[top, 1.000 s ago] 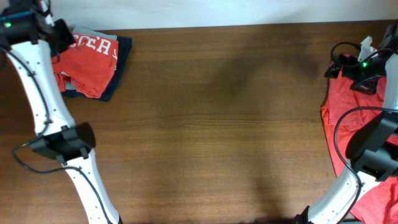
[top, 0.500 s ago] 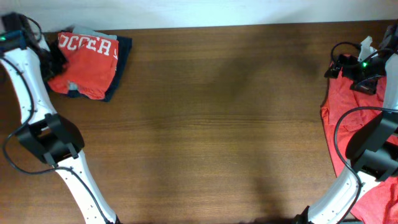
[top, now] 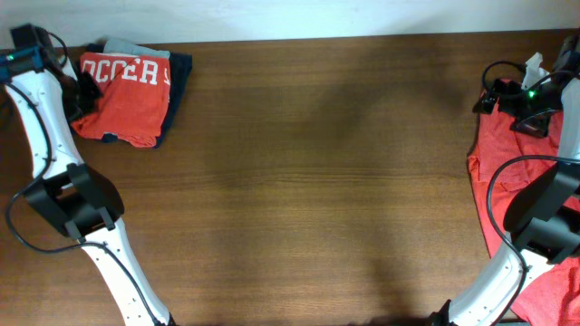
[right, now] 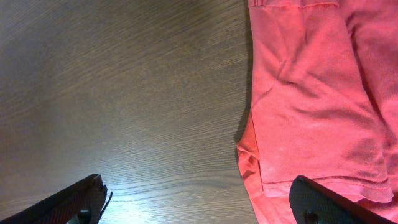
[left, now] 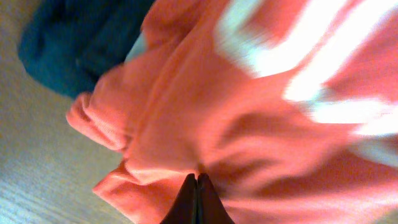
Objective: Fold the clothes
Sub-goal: 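Press and straighten the orange bundle on the stack with the left gripper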
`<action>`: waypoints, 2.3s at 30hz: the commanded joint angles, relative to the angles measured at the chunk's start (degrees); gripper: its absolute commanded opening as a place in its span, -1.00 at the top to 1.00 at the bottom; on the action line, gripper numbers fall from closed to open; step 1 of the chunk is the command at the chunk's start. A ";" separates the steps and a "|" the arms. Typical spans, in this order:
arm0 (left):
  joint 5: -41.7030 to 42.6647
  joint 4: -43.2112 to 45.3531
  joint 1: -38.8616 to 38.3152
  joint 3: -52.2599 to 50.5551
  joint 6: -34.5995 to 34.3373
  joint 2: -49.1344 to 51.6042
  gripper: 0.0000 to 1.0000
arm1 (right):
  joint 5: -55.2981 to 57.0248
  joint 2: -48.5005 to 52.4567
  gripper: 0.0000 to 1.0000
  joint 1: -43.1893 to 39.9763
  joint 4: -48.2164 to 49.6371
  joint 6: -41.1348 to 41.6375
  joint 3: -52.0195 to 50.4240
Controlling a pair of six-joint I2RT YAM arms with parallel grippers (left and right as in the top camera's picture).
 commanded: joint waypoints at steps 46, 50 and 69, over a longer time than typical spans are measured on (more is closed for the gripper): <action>32.37 11.39 0.57 4.79 4.50 -0.37 0.99 | 0.52 -0.61 -0.97 0.00 -0.02 -0.33 0.44; 37.86 16.26 0.57 4.79 4.46 1.84 0.99 | 0.52 -0.61 -0.97 0.00 -0.02 -0.33 0.44; 59.65 29.90 0.61 4.79 -0.63 21.55 0.99 | 0.52 -0.61 -0.97 0.00 -0.02 -0.33 0.44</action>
